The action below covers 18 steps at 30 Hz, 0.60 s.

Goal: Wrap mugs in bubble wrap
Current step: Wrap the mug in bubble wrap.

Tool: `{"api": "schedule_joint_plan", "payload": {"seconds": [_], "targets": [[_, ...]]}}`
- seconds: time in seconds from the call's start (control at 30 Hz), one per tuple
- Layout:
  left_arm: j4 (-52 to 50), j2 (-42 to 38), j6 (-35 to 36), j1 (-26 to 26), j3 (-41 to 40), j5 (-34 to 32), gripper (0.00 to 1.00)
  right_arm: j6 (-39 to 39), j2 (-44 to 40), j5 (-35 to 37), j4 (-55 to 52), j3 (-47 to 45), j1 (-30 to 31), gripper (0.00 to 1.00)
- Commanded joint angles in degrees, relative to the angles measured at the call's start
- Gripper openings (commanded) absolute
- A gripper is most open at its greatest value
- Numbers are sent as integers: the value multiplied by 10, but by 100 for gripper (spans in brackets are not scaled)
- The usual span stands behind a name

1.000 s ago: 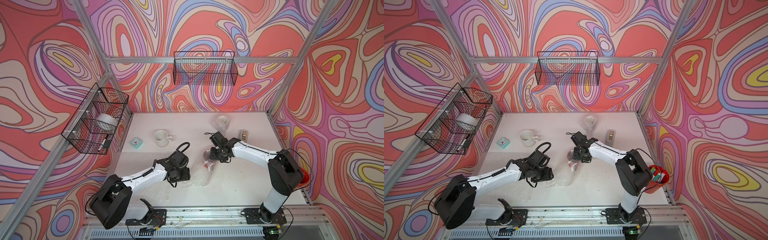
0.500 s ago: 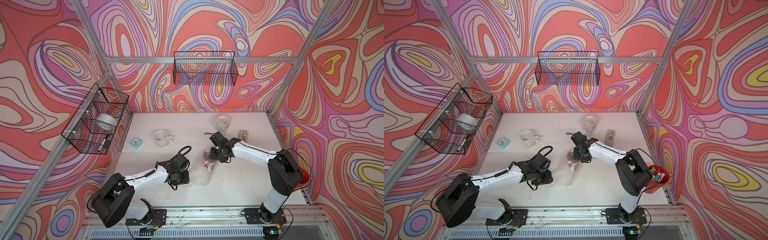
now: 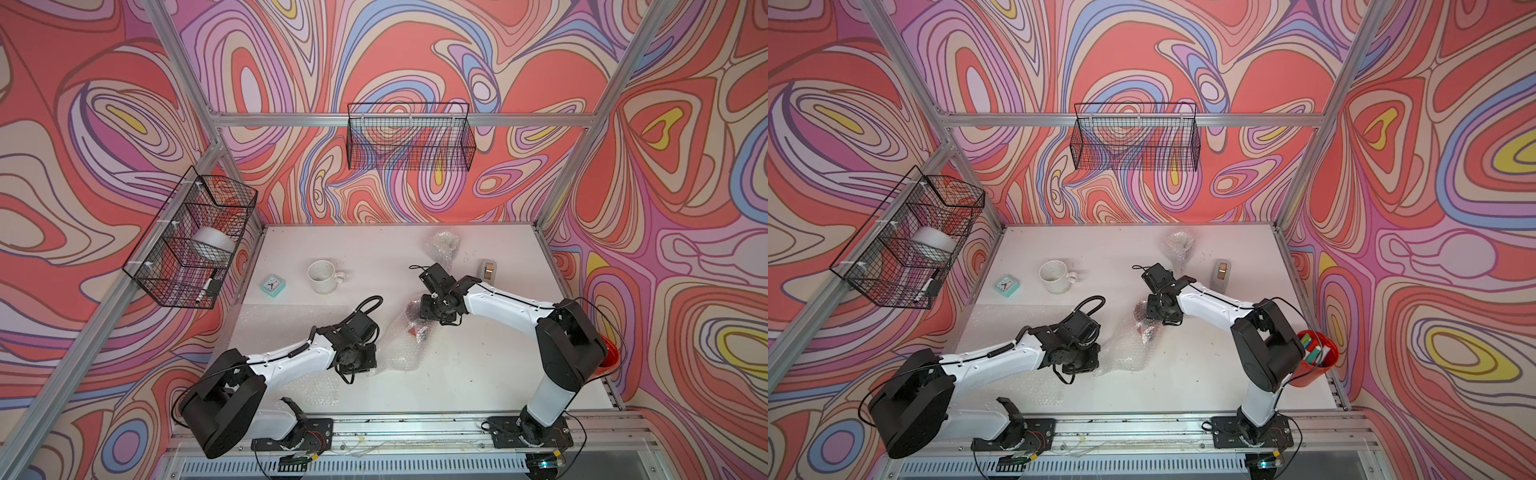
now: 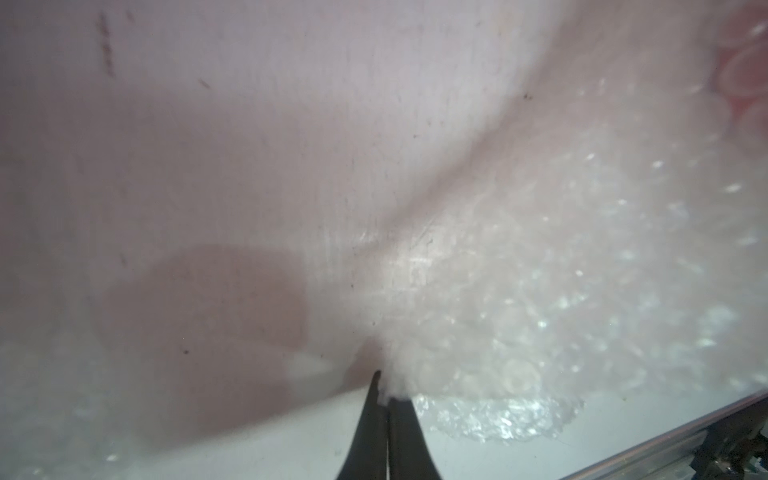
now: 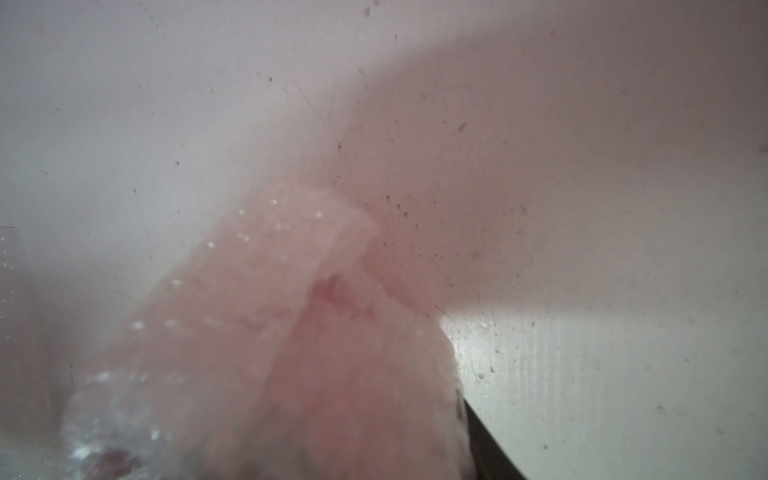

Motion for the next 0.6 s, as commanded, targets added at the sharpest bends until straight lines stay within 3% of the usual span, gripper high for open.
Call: {"api": "schedule_joint_plan", "payload": {"seconds": [0.0, 0.33, 0.57], "targets": [[-33, -28, -4, -4, 32, -35, 0, -2, 4, 0, 7, -15, -3, 52], [-4, -60, 9, -4, 93, -3, 0, -11, 2, -9, 12, -17, -2, 51], [21, -18, 25, -4, 169, 41, 0, -14, -4, -27, 31, -26, -3, 51]]}}
